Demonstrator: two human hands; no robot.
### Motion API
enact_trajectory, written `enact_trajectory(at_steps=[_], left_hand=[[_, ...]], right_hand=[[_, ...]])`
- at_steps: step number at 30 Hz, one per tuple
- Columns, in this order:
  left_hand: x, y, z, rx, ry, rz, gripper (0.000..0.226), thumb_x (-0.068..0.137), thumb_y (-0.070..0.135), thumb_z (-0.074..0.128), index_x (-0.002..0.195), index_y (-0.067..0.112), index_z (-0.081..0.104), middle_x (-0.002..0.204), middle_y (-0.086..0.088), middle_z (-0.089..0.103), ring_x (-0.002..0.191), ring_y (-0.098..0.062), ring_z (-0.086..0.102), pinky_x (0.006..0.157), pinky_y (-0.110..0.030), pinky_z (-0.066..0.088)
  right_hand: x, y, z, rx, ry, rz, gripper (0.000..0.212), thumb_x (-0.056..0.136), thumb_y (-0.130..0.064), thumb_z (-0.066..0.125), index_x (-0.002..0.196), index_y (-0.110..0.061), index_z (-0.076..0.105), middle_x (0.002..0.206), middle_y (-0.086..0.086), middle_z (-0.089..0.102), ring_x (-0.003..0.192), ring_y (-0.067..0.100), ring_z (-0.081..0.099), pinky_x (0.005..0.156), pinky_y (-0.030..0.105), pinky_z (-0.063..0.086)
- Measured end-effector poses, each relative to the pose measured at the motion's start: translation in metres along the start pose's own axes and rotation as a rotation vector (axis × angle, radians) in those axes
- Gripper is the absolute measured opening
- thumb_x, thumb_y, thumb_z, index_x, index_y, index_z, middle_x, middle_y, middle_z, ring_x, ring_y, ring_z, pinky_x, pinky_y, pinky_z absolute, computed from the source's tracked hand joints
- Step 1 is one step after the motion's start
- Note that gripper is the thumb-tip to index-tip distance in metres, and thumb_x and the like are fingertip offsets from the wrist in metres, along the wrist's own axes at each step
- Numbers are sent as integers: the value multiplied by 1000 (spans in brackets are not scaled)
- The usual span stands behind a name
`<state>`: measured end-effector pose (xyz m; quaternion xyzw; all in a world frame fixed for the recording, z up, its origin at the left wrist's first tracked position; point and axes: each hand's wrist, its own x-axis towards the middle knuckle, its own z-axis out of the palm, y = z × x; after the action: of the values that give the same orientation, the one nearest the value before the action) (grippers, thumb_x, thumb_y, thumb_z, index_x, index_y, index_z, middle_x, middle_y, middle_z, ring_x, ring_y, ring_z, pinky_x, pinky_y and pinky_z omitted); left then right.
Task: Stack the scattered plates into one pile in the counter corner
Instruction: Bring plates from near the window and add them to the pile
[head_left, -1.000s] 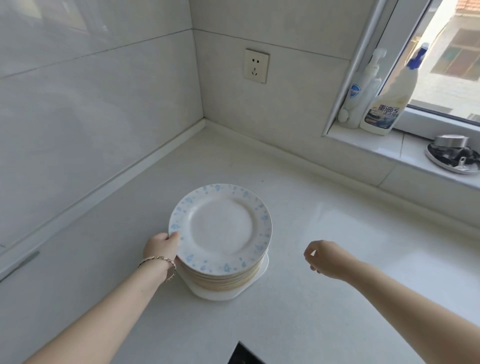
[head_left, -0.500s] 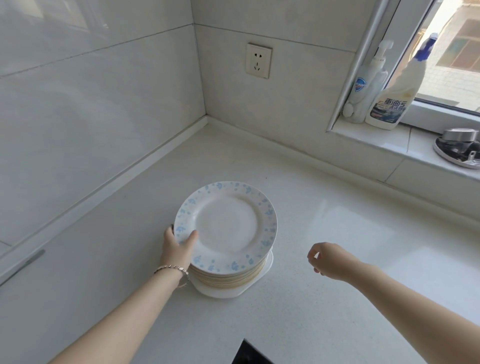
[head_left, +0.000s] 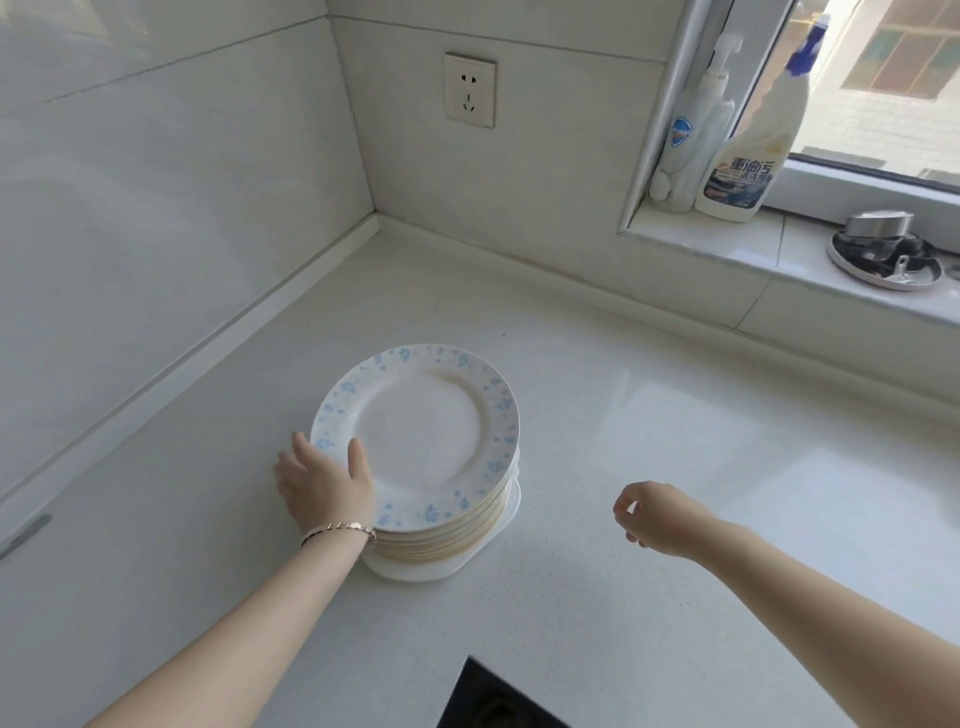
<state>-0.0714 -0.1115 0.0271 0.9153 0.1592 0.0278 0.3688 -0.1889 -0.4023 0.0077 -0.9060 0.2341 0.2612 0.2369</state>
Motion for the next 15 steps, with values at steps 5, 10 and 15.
enact_trajectory(at_steps=[5, 10, 15], left_hand=[[-54, 51, 25, -31, -51, 798, 35, 83, 17, 43, 110, 1, 57, 113, -25, 57, 108, -25, 41, 97, -31, 35], [-140, 129, 71, 81, -704, 729, 30, 94, 12, 41, 122, 13, 49, 88, 1, 63, 87, -25, 63, 83, -36, 51], [-232, 169, 152, 414, -998, 753, 26, 92, 18, 39, 109, 13, 57, 101, -6, 67, 89, -26, 60, 82, -31, 49]], right_hand=[[-15, 40, -12, 71, 35, 29, 14, 90, -21, 43, 87, -23, 56, 77, -6, 64, 69, 15, 60, 58, 22, 44], [-45, 109, -22, 182, 75, 103, 14, 90, -22, 43, 88, -23, 57, 73, -8, 63, 67, 14, 59, 60, 23, 44], [-101, 209, -28, 256, 135, 200, 13, 91, -22, 43, 87, -25, 55, 78, -7, 62, 74, 16, 60, 68, 26, 47]])
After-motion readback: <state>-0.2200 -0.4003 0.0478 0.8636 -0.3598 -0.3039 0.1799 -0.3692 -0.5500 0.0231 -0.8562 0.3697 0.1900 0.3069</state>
